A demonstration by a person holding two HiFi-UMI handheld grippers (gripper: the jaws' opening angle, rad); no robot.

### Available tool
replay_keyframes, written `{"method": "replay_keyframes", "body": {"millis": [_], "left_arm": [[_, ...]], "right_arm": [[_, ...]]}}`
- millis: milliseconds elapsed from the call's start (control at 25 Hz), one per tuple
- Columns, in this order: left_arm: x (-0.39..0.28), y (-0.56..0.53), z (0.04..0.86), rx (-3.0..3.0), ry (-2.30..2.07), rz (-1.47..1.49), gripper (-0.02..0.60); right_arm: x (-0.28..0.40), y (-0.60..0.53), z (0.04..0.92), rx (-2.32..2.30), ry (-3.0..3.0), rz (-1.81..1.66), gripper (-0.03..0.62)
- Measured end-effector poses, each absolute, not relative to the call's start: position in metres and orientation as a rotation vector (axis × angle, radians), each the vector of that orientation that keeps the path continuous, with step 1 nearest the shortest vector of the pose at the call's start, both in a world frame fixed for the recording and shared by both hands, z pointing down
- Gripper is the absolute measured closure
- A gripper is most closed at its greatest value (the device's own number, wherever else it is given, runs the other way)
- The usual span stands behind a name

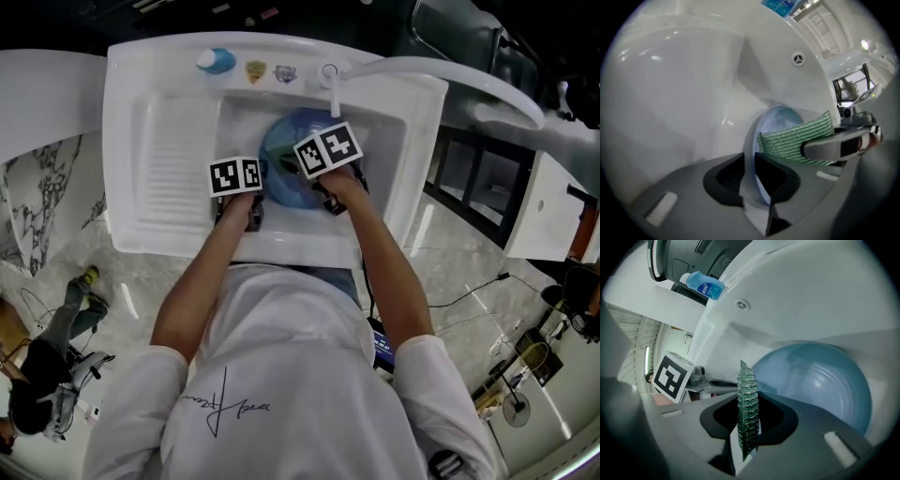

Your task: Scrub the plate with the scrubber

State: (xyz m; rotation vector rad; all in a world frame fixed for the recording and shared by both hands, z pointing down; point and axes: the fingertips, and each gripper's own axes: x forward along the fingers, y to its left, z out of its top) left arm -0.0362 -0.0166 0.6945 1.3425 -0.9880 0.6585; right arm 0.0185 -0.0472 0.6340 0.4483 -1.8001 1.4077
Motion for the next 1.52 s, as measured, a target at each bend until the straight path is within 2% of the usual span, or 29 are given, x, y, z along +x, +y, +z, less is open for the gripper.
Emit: {"method": "replay_keyframes", "body": {"millis": [1520], "left_arm": [[-0.036,-0.018,0.704,1.343,-1.002,0.690,0.511]], "right_arm": [[0.042,-0.096,0.655,0.691,-1.867,1.355,0.536]]}}
